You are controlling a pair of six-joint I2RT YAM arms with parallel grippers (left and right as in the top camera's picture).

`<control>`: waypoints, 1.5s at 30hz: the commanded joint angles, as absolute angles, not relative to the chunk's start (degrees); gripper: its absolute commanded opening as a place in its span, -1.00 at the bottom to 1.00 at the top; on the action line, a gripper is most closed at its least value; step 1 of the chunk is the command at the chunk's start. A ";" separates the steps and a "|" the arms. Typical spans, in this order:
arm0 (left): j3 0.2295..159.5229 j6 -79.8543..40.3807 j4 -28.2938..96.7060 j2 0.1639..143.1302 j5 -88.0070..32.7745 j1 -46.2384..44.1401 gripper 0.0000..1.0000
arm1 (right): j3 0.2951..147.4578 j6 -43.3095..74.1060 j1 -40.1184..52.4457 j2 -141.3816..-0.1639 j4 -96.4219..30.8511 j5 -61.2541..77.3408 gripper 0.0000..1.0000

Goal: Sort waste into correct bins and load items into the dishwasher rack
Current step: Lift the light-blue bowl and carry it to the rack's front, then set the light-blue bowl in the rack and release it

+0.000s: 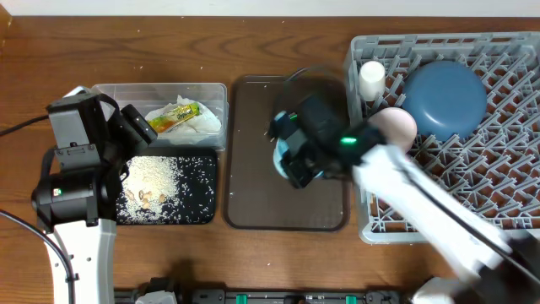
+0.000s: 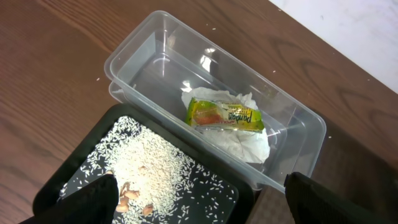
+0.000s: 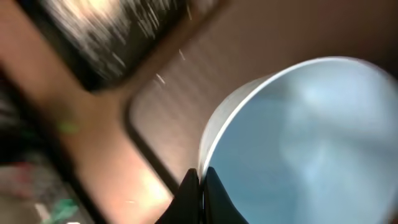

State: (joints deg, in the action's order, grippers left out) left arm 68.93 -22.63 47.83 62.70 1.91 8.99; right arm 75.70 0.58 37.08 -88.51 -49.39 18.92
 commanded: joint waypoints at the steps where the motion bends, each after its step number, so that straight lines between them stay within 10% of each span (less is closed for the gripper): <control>1: 69.56 -22.31 47.97 62.87 2.59 9.30 0.75 | 77.89 8.60 31.35 -76.18 -52.73 25.91 -0.98; 24: 69.56 -22.31 47.97 62.87 2.61 9.30 0.75 | 54.57 -27.99 -11.60 -63.64 -75.88 78.67 -0.98; 45: 69.56 -22.31 47.97 62.87 2.61 9.30 0.75 | 49.41 -37.63 -21.08 -71.92 -75.85 69.41 -0.98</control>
